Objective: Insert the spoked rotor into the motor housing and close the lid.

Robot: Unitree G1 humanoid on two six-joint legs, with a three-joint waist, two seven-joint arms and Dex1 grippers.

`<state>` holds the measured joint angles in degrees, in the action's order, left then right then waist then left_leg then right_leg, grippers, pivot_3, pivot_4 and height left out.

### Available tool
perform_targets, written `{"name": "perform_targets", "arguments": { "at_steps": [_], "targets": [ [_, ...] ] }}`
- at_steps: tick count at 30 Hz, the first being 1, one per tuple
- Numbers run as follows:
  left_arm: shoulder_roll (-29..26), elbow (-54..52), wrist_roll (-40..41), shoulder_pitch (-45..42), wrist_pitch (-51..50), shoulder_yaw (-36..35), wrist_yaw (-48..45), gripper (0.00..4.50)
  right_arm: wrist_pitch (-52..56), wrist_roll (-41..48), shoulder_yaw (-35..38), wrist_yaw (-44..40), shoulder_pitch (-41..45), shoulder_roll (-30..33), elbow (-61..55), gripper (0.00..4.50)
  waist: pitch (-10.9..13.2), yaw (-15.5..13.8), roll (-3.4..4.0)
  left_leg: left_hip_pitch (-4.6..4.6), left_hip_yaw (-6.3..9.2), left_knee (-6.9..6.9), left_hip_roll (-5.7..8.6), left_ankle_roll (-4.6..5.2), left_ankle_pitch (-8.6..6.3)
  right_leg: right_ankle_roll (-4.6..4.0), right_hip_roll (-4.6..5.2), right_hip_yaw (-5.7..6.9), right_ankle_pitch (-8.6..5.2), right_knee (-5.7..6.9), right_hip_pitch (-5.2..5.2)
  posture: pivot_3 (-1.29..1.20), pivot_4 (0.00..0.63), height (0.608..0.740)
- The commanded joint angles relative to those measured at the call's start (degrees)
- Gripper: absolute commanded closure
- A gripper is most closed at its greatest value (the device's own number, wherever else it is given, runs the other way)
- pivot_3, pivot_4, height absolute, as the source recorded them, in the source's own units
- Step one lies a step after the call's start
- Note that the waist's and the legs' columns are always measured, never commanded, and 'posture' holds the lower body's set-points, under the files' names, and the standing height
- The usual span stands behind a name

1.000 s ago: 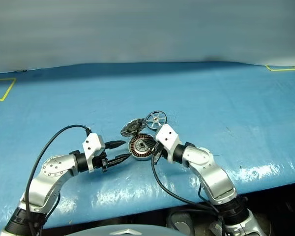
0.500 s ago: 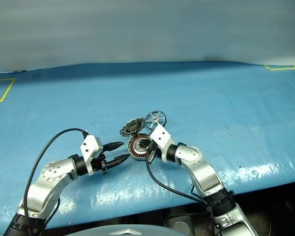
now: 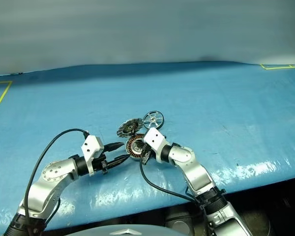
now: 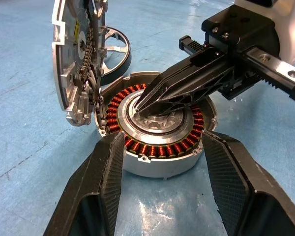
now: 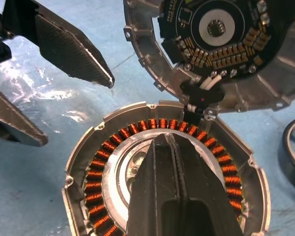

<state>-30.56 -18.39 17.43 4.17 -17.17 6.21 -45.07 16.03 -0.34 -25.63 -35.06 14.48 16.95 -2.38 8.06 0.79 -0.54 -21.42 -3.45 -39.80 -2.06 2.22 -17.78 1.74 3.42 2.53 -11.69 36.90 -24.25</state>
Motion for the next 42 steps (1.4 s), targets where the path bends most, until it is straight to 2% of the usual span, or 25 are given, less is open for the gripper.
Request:
{"name": "perform_targets", "arguments": {
  "at_steps": [1,4,7,9,12,17,22,25,26,34,42],
  "targets": [
    [-0.02,-2.15,0.11,-0.59,0.08,0.43,-0.10,1.85,0.34,-6.42,-5.54,-1.14,-3.15,3.34,6.16,4.48,-0.16,-0.12,-0.04,0.09,0.00,0.00,0.01,0.00,0.00,0.09,0.02,0.00,-0.06,-0.01,0.06,0.00,0.150,0.740],
    [0.07,-2.06,-0.32,-0.71,0.27,0.69,0.09,1.85,1.58,-2.57,-2.47,-1.45,-4.33,1.05,5.07,4.48,-0.21,-0.21,-0.13,0.70,0.04,0.18,-0.01,0.01,-0.02,0.14,0.06,0.05,-0.21,-0.10,0.58,0.00,0.150,0.740],
    [0.27,-2.11,-0.35,-0.79,0.33,0.89,0.06,1.85,2.87,-0.90,0.02,-0.78,-4.48,-0.92,4.82,4.48,-0.24,-0.17,-0.15,0.78,0.03,0.23,-0.01,0.02,-0.03,0.11,0.07,0.03,-0.23,-0.10,0.64,0.00,0.150,0.740],
    [0.37,-2.16,-0.25,-0.94,0.27,1.03,0.06,1.85,4.30,-3.44,-1.37,-0.80,-3.80,-0.15,5.78,4.48,-0.24,-0.13,-0.15,0.76,0.02,0.28,-0.01,0.01,-0.03,-0.05,0.07,0.00,-0.14,-0.10,0.67,0.00,0.150,0.740],
    [0.48,-2.16,-0.20,-1.06,0.29,1.30,0.10,1.85,4.52,-12.49,-6.57,1.39,-2.26,3.15,10.26,4.48,-0.37,-0.04,-0.08,0.78,0.01,0.29,-0.02,0.01,-0.03,-0.08,0.07,0.00,-0.14,-0.09,0.64,0.00,0.150,0.740],
    [0.69,-2.25,-0.24,-1.13,0.31,1.36,0.19,1.85,5.46,-11.23,-5.24,2.08,-2.92,2.75,9.46,4.48,-0.98,-0.20,-0.04,1.18,0.05,0.32,-0.06,-0.01,-0.02,0.05,0.10,0.06,-0.29,-0.07,0.77,0.00,0.150,0.740],
    [0.73,-2.34,-0.44,-1.00,0.26,1.47,0.13,1.85,4.83,4.60,6.72,0.52,-5.56,-4.70,3.01,4.48,-1.02,-0.21,-0.28,1.18,0.09,0.32,-0.07,-0.02,-0.01,0.06,0.12,0.03,-0.30,-0.07,0.77,0.00,0.150,0.740],
    [0.83,-2.37,-0.46,-1.05,0.11,1.57,0.20,1.85,6.84,9.66,9.84,-1.31,-5.69,-5.82,0.11,4.48,-0.85,-0.11,-0.09,0.79,0.06,0.34,-0.05,-0.02,-0.02,0.06,0.12,-0.03,-0.26,-0.10,0.50,0.00,0.150,0.740],
    [0.78,-2.30,-0.61,-1.14,0.12,1.68,0.17,1.85,7.62,10.77,9.79,-2.65,-5.65,-5.41,-0.74,4.48,-0.83,-0.12,-0.08,0.59,0.04,0.34,-0.04,-0.01,-0.02,-0.20,0.10,-0.07,-0.08,-0.09,0.45,0.00,0.150,0.740],
    [0.93,-1.99,-0.68,-1.83,-0.14,1.90,0.16,1.85,7.99,11.73,9.13,-2.61,-4.93,-5.69,-0.86,4.48,-0.74,-0.12,-0.04,0.43,0.08,0.74,-0.02,-0.02,-0.02,-0.37,0.04,0.03,-0.31,-0.18,0.21,0.00,0.150,0.740],
    [0.67,-2.25,-0.78,-1.43,-0.28,1.94,0.31,1.85,9.67,15.99,11.74,-2.47,-4.69,-7.68,-2.63,4.48,-0.73,-0.12,-0.04,-0.08,0.07,0.70,-0.01,-0.03,-0.02,-0.33,0.03,0.02,-0.29,-0.14,-0.29,0.00,0.150,0.740]
  ]
}}
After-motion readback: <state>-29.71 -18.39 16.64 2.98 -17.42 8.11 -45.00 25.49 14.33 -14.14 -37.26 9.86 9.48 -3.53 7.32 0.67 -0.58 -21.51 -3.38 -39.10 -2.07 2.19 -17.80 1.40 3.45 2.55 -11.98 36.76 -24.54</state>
